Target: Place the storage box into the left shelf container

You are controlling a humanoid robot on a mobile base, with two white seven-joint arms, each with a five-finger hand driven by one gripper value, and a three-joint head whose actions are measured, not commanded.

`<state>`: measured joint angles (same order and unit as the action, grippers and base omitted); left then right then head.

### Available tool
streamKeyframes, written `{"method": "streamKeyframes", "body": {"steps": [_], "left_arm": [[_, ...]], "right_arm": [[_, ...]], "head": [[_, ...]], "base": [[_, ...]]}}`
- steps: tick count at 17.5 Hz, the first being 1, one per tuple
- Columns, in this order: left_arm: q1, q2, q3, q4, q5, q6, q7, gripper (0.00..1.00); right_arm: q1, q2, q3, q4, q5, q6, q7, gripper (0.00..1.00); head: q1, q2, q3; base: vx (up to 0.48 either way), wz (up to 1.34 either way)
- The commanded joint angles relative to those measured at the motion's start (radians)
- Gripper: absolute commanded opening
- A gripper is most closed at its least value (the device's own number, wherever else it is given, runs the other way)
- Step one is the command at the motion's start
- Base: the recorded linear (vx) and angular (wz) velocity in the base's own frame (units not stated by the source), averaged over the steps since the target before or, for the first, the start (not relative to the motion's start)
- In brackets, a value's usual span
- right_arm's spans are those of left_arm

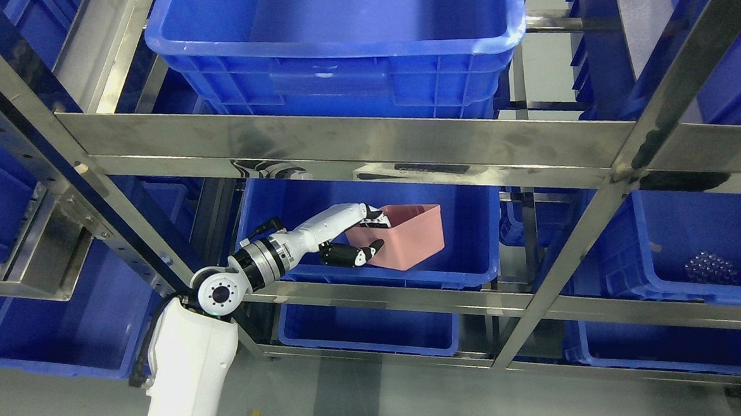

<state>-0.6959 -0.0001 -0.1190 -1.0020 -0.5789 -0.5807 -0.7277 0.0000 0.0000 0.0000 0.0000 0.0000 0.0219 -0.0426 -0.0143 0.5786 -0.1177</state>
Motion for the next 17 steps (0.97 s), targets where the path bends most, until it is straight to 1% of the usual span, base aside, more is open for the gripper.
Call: {"method": "streamKeyframes", "body": {"steps": [1,2,3,4,5,6,7,9,10,11,14,17], "left_arm": [[-0.024,0.018,0.002,0.111,-0.042,0.002,0.085,0.59],[-0.022,0.018,0.004,0.108,-0.038,0.005,0.103,0.7],[-0.021,0.018,0.004,0.099,-0.026,0.005,0.12,0.78],[-0.017,0.018,0.001,0.082,0.06,0.008,0.167,0.83],[-0.014,0.018,-0.008,0.068,0.15,0.013,0.206,0.83],[-0.001,0.018,-0.025,0.034,0.28,0.037,0.243,0.83],[0.028,0.018,-0.042,-0.03,0.429,0.073,0.276,0.86],[0.115,0.018,-0.071,-0.172,0.655,0.151,0.338,0.9],[0.18,0.018,-0.076,-0.247,0.7,0.192,0.381,0.97],[0.255,0.018,-0.08,-0.31,0.714,0.2,0.43,0.99],[0.442,0.018,-0.067,-0.458,0.725,0.197,0.554,0.99],[0.538,0.018,-0.048,-0.535,0.725,0.199,0.588,1.0]], "right_arm": [[0.009,-0.017,-0.005,-0.017,0.002,0.0,0.0,1.0],[0.009,-0.017,-0.005,-0.017,0.002,0.0,0.0,1.0],[0.009,-0.017,-0.005,-0.017,0.002,0.0,0.0,1.0],[0.009,-0.017,-0.005,-0.017,0.002,0.0,0.0,1.0],[0.009,-0.017,-0.005,-0.017,0.002,0.0,0.0,1.0],[0.009,-0.017,-0.005,-0.017,0.002,0.0,0.0,1.0],[0.009,-0.017,-0.005,-0.017,0.002,0.0,0.0,1.0],[0.009,-0.017,-0.005,-0.017,0.002,0.0,0.0,1.0],[0.009,-0.017,-0.005,-0.017,0.002,0.0,0.0,1.0],[0.009,-0.017,-0.005,-0.017,0.002,0.0,0.0,1.0],[0.009,-0.017,-0.005,-0.017,0.002,0.0,0.0,1.0],[0.009,-0.017,-0.005,-0.017,0.002,0.0,0.0,1.0]], "head": [[0.0,0.0,0.0],[0.0,0.0,0.0],[0.0,0.0,0.0],[0.0,0.0,0.0],[0.0,0.0,0.0],[0.0,0.0,0.0],[0.0,0.0,0.0],[0.0,0.0,0.0],[0.0,0.0,0.0],[0.0,0.0,0.0],[0.0,0.0,0.0],[0.0,0.0,0.0]], "base": [[0.0,0.0],[0.0,0.0],[0.0,0.0],[0.0,0.0],[0.0,0.0],[0.0,0.0],[0.0,0.0],[0.0,0.0],[0.0,0.0],[0.0,0.0],[0.0,0.0],[0.0,0.0]]}}
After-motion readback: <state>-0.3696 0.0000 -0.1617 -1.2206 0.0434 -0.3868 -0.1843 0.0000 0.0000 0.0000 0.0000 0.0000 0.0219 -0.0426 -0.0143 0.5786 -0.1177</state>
